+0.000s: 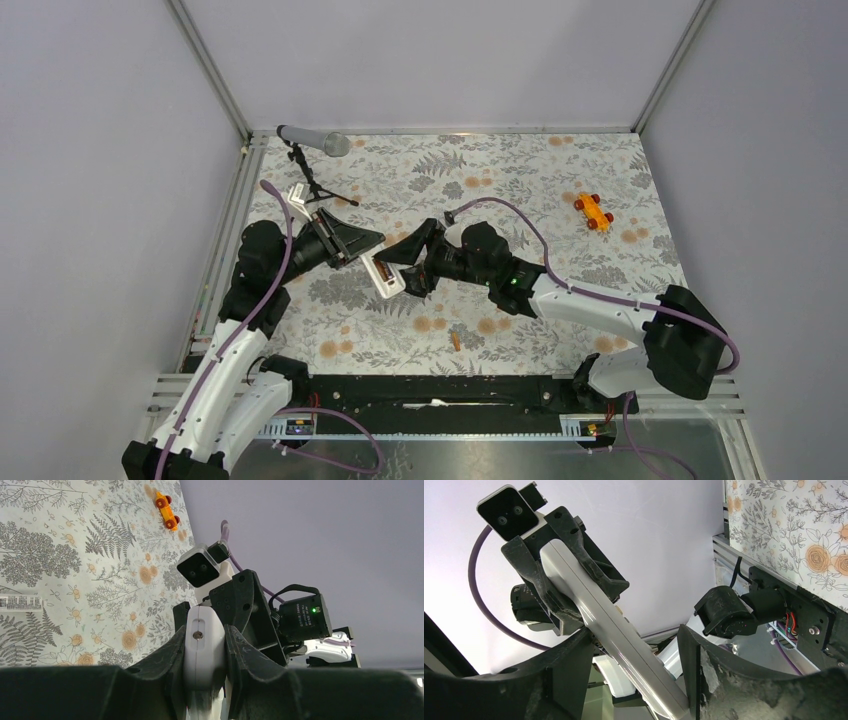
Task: Load the batteries into the remote control
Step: Load the battery into the remote control.
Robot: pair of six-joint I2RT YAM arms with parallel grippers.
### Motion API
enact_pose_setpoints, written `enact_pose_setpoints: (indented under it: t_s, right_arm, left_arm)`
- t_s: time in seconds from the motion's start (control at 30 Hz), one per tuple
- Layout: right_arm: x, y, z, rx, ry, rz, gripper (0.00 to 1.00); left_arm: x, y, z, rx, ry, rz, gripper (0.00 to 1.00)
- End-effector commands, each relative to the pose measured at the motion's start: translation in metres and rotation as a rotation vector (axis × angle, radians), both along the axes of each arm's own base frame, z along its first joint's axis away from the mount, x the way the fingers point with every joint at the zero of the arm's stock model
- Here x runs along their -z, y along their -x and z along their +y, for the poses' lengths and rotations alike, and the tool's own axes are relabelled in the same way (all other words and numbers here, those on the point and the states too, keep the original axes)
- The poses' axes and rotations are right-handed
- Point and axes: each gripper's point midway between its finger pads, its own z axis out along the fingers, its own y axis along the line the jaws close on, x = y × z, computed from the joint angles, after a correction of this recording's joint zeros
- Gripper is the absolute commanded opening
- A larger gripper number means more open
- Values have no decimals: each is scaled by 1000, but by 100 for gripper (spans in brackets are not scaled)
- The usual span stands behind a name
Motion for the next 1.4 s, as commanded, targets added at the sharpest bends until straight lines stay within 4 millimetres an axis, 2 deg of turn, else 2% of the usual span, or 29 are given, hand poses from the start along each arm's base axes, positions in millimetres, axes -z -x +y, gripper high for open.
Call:
enact_pose_setpoints:
  t_s: [0.0, 0.2, 0.73, 0.8, 0.9, 0.97, 1.2, 1.37]
  right_arm:
    - [-7, 1, 2, -23, -39, -8, 65]
    - [-6, 1, 2, -25, -40, -16, 58]
    - [-1, -8, -5, 18, 31, -140, 47]
    - [1, -9, -7, 23, 43, -157, 50]
    - [-1, -10, -9, 34, 42, -171, 70]
    - [-7, -12, -11, 48, 23, -187, 75]
    - [-15, -13, -15, 53, -18, -212, 74]
    - [-16, -11, -16, 45, -18, -245, 73]
  left_arm:
    - [-25, 2, 0, 5, 29, -104, 0]
    - [-31, 1, 0, 0, 48, -80, 0]
    - [-45, 3, -3, 10, 87, 69, 0]
    - [-47, 2, -4, 14, 96, 84, 0]
    - [-46, 2, -5, 17, 95, 91, 0]
    - [-42, 1, -3, 7, 75, 91, 0]
    - [-24, -2, 0, -15, 24, 108, 0]
    - [-20, -3, 0, -20, 21, 118, 0]
